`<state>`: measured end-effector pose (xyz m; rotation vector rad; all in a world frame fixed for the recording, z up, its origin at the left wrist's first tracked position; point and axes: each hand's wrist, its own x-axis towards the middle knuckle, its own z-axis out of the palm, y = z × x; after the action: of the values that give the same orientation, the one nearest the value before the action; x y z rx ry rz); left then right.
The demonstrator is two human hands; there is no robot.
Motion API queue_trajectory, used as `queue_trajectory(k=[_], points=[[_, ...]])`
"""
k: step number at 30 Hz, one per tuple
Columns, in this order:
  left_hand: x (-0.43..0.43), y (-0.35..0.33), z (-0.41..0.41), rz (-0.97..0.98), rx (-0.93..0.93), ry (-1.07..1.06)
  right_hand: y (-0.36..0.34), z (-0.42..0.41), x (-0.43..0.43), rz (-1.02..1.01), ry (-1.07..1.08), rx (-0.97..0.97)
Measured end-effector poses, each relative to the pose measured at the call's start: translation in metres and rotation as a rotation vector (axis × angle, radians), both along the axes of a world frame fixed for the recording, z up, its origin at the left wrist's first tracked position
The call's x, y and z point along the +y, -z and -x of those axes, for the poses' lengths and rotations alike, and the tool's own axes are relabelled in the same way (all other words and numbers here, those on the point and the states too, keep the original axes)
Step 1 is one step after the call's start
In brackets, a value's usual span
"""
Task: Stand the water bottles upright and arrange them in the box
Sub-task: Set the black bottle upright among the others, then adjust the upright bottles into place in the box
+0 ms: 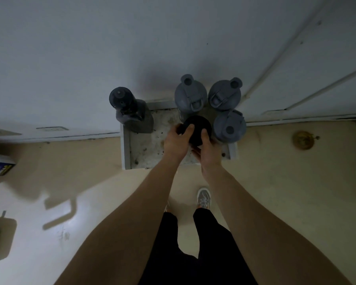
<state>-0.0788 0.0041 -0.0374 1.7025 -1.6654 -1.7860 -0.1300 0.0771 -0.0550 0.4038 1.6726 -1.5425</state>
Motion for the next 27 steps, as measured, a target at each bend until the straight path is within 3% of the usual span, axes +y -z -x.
queue_trajectory(k=[6,11,16,20,23,27], points=[[0.000,-0.007,-0.011,-0.055,0.003,-0.026,-0.010,-0.016,0.010,-0.083,-0.042,-0.060],[-0.009,-0.007,-0.062,-0.034,-0.051,-0.093,-0.029,-0.049,0.006,-0.177,-0.337,0.008],[-0.046,-0.018,-0.113,-0.013,-0.078,-0.381,-0.069,-0.057,-0.047,-0.151,-0.743,0.403],[-0.085,-0.030,-0.116,-0.081,0.058,-0.465,-0.089,-0.050,-0.112,-0.125,-0.920,0.781],[-0.102,-0.039,-0.103,-0.140,0.175,-0.419,-0.090,-0.048,-0.146,-0.138,-1.006,0.823],[-0.105,-0.032,-0.097,0.004,0.085,-0.252,-0.090,-0.040,-0.160,-0.130,-1.035,0.881]])
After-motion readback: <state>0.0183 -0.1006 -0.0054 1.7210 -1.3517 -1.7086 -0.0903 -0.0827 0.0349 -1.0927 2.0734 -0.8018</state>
